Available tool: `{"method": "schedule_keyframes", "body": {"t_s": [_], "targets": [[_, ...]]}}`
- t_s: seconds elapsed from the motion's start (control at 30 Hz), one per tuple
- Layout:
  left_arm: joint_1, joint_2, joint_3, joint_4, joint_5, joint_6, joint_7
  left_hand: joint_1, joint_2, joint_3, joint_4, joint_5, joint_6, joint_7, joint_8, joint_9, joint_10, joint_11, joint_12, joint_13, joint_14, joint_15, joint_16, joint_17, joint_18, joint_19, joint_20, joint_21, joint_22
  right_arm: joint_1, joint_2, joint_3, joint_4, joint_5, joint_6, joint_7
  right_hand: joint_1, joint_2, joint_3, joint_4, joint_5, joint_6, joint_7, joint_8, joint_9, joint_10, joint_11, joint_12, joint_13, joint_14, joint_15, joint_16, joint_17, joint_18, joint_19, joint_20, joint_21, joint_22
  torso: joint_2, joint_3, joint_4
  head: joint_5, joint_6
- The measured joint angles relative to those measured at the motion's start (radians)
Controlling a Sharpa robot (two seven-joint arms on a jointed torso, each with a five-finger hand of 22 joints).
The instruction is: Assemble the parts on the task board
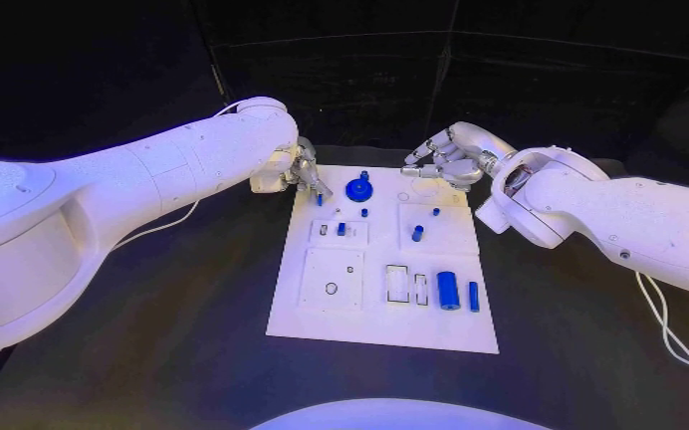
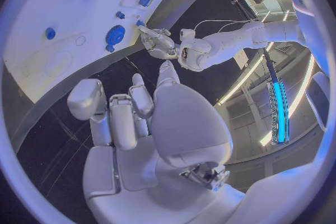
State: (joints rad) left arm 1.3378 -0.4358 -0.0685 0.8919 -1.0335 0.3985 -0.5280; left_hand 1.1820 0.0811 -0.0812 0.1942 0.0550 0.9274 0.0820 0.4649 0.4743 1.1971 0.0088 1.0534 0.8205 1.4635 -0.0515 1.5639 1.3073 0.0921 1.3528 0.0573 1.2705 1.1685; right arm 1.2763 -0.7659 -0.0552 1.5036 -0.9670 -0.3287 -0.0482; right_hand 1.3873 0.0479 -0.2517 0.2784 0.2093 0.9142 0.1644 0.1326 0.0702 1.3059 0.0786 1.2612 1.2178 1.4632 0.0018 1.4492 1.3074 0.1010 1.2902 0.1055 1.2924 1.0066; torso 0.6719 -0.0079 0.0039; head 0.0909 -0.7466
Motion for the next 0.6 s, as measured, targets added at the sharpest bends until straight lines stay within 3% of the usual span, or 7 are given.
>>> {"method": "schedule_keyframes", "body": {"t_s": [0.6], "targets": [[-0.004, 0.007, 0.0, -0.006, 0.0, 0.004, -0.006, 0.012, 0.005, 0.003, -0.008, 0.0, 0.012, -0.006, 0.004, 0.001, 0.011, -0.004, 0.011, 0.008, 0.0, 0.0, 0.0, 0.0, 0.0, 0.007, 0.0, 0.009, 0.012, 0.0, 0.004, 0.0, 0.001, 0.0, 0.003, -0.001, 0.0, 0.0, 0.0, 0.0, 0.0, 0.0, 0.0, 0.0, 0.0, 0.0, 0.0, 0.0, 0.0, 0.0, 0.0, 0.0, 0.0, 0.0, 0.0, 0.0, 0.0, 0.0, 0.0, 0.0004, 0.0009, -0.004, -0.003]]}}
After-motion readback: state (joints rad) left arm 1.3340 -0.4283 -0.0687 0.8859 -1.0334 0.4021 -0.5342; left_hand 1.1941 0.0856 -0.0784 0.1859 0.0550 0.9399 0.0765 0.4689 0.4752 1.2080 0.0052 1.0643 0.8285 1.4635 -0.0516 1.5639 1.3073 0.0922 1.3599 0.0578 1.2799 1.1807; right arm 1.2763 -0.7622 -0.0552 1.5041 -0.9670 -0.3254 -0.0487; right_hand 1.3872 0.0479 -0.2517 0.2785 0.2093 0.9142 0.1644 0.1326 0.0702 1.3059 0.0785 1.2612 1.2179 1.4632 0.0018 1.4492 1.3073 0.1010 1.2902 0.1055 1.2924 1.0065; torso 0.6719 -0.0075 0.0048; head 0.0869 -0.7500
